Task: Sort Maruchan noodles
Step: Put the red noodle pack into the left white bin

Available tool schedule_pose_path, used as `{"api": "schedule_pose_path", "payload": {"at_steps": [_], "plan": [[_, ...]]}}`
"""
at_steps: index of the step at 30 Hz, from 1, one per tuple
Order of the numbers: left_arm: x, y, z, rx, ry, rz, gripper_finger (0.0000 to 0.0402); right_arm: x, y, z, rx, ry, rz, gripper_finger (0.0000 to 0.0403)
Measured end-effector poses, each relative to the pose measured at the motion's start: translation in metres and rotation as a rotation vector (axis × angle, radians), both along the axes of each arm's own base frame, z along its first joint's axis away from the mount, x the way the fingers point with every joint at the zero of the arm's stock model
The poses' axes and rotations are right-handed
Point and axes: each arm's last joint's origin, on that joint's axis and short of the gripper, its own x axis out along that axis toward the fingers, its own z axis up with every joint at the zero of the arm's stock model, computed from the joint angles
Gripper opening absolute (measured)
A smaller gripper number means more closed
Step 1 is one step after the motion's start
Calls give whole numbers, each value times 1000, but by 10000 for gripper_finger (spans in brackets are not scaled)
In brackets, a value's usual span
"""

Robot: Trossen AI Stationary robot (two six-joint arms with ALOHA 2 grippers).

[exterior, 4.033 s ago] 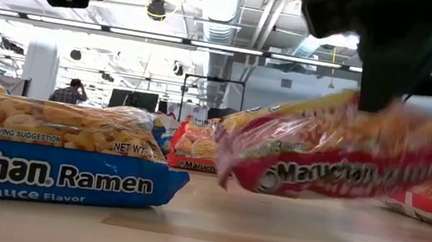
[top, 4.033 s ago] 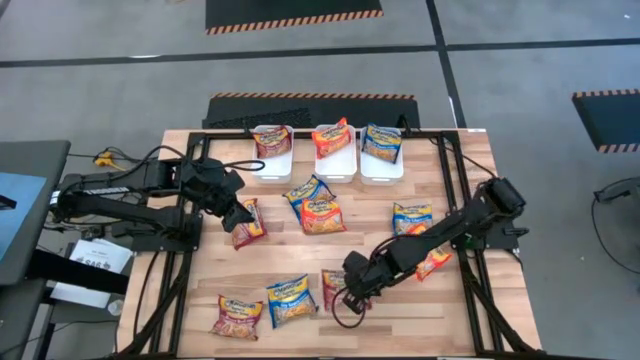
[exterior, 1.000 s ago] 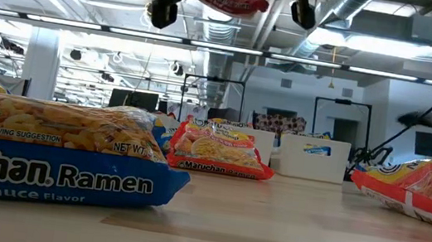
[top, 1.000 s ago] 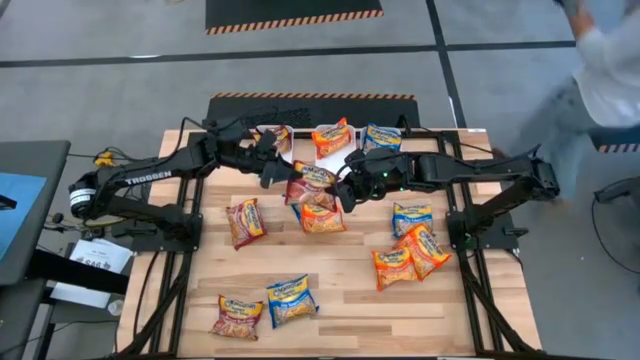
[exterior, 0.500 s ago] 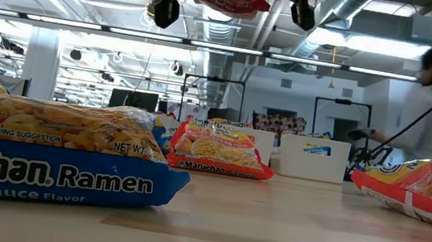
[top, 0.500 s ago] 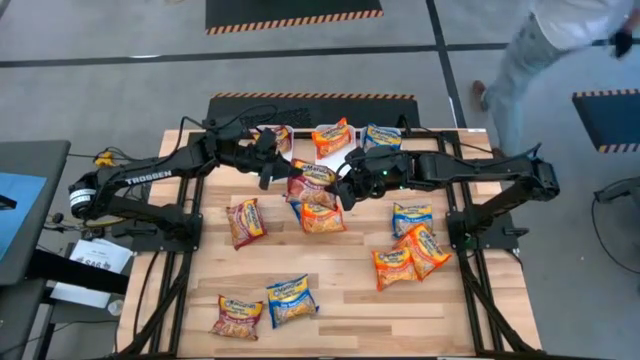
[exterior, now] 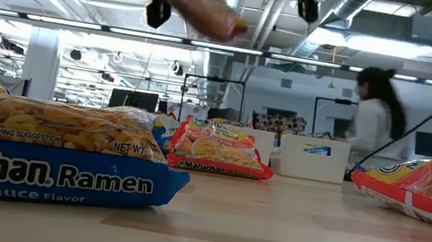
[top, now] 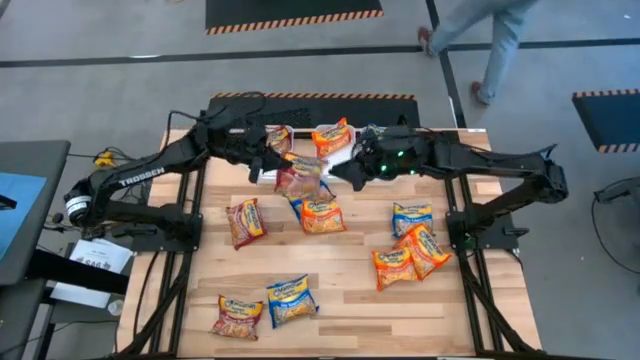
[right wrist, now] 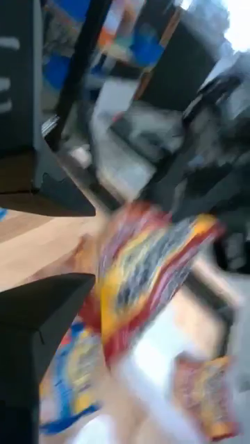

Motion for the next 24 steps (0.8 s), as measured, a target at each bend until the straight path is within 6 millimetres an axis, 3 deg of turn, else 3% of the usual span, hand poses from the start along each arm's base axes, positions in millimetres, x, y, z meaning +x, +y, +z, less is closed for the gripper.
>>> {"api": "schedule_pose_path", "payload": {"at_steps": [13, 19, 24], "plan": [[-45, 53, -15, 217, 185, 273, 0, -53, -32, 47, -315, -175, -100, 172], [-60, 87, -31, 200, 268, 403, 0, -75, -58, 54, -379, -175, -226, 171], [-57, 113, -55, 146, 318, 427, 0, -86, -76, 55, -386, -158, -311, 171]]}}
